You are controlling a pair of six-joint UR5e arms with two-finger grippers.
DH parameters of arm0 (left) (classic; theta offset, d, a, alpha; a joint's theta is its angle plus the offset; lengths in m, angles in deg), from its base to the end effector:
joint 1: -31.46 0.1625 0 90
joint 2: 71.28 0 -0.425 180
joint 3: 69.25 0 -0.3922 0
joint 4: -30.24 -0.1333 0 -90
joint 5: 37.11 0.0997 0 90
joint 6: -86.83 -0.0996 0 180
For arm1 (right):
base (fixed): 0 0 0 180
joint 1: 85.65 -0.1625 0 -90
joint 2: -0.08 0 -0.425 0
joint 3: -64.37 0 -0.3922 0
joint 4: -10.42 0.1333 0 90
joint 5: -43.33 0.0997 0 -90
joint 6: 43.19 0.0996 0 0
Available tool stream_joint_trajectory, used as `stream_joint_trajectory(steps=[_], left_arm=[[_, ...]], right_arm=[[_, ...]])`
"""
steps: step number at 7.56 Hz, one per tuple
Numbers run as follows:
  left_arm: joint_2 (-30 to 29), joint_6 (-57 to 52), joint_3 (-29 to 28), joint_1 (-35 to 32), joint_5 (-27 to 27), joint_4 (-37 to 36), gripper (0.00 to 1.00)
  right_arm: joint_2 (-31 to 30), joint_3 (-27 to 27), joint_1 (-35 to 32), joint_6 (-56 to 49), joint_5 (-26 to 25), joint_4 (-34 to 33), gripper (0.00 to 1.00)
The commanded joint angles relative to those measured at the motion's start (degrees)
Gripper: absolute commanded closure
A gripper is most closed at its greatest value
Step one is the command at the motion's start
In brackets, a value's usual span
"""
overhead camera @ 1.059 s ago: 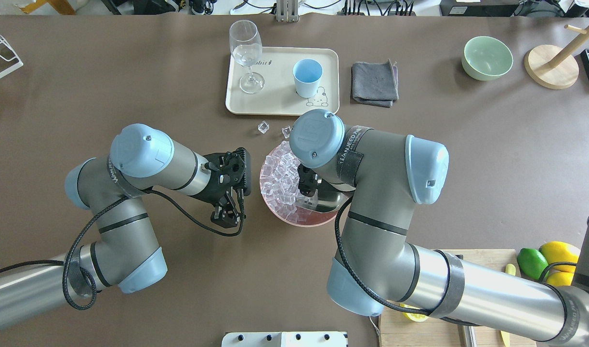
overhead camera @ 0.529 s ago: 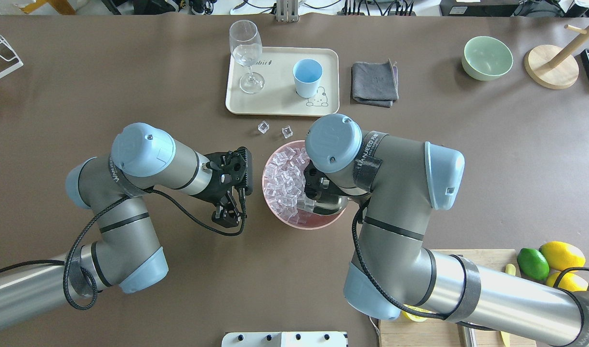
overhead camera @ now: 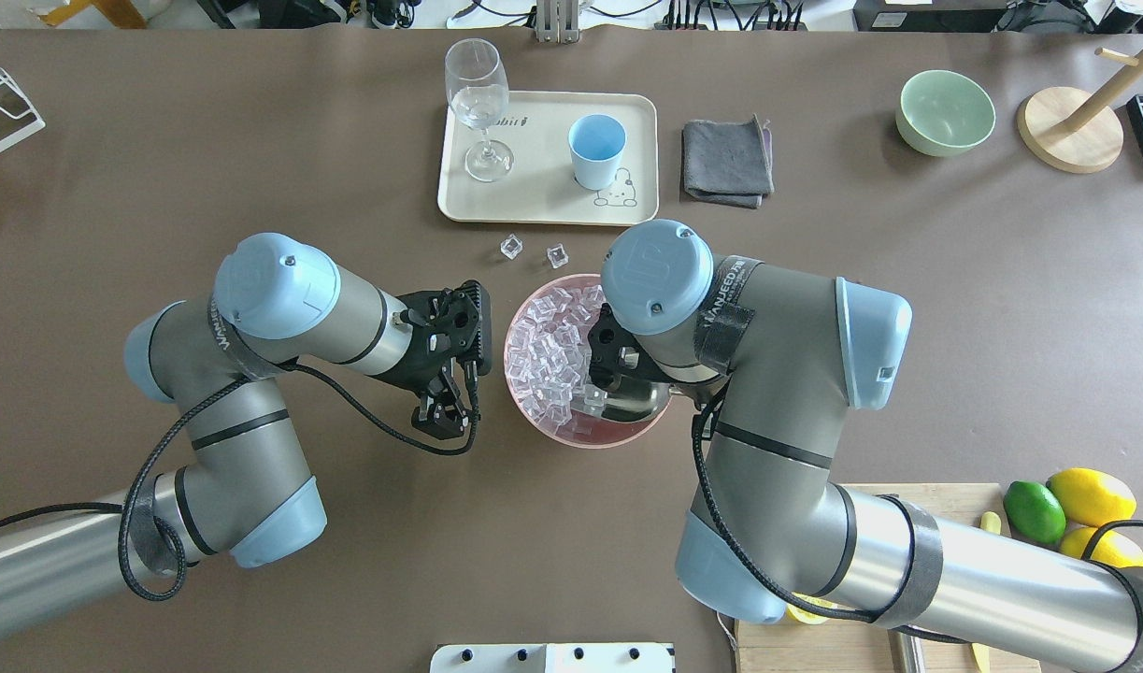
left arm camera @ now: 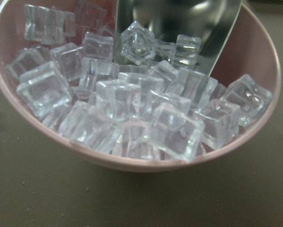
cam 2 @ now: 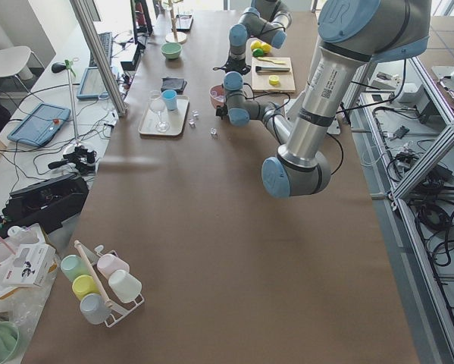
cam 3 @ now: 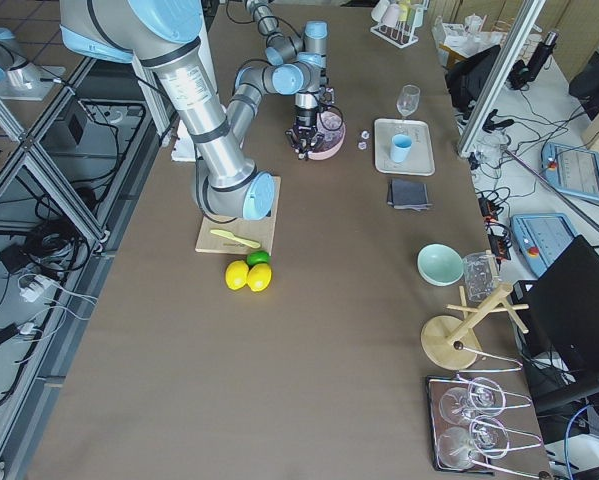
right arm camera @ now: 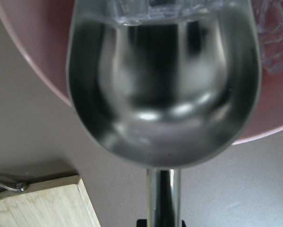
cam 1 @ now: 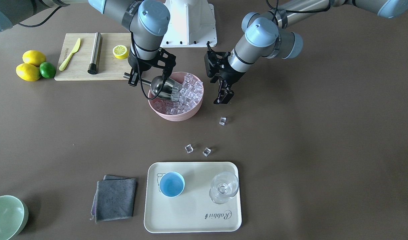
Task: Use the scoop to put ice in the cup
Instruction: 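Drag the scoop through the ice cubes while the left gripper holds the bowl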
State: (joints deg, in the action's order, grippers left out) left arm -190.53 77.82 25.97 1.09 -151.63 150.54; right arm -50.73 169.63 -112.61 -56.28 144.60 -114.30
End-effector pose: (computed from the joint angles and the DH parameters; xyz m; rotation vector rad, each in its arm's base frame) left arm 0.5190 -0.4107 0.2598 0.9126 0.8882 1.2872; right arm -0.5040 -0.3841 0.2311 0.2474 -0.3474 -1.3441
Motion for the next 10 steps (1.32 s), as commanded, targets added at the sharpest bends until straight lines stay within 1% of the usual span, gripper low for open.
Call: stream_joint_trajectory(steps=[1,2,4,5,6,8,10], left_arm=[[0.15,-0.04,0.4,-0.3,-0.09,-0.41,0.02],[0.24,0.05,0.4,-0.3,-0.09,-0.41,0.02],[0.24,-0.04,0.4,-0.3,-0.09,-0.5,0.02],[0.24,-0.04,0.4,-0.3,-0.09,-0.41,0.02],[0.24,-0.04,0.4,-0.3,-0.09,-0.41,0.02],[0.24,-0.04,0.4,-0.3,-0.09,-0.41,0.02],[0.24,-0.04,0.4,-0.3,-0.09,-0.5,0.02]], right_arm=[[-1.91,0.03,-0.02,0.0,3.56,4.72,1.0],[-2.36,0.03,-0.02,0.0,3.76,6.23,1.0],[-2.45,0.03,-0.37,-0.09,3.76,6.33,1.0],[-2.36,0.11,-0.46,-0.18,3.15,6.33,1.0],[-2.19,0.11,-0.98,-0.61,0.88,6.33,1.0],[-1.92,0.11,-2.92,-0.71,1.03,6.42,1.0],[-2.01,0.03,-3.19,0.08,1.04,7.73,1.0]])
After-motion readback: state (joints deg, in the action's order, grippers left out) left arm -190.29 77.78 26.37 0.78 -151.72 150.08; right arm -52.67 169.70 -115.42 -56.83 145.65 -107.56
